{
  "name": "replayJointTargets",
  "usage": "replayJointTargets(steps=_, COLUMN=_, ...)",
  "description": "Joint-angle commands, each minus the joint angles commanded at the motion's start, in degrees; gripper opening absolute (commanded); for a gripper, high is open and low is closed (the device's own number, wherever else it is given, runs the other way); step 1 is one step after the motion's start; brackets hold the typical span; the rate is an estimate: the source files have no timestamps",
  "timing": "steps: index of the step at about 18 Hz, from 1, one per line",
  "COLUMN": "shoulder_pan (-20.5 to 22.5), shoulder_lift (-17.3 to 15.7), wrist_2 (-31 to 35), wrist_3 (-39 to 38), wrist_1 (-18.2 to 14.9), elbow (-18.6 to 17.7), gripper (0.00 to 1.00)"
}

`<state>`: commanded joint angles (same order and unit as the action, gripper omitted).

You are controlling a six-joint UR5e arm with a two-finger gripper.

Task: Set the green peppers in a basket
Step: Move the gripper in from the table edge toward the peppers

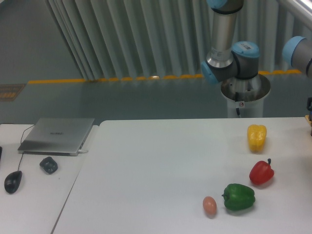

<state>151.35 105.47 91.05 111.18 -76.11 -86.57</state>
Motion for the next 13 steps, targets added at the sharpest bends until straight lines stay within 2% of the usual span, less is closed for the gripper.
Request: replayJointTargets(steps=13, shoulder_pan=0.26, shoulder_lift=-0.09, wrist_2=-3.61, wrist_3=-0.09, wrist_1=0.26, elbow=-1.23, gripper=1.00)
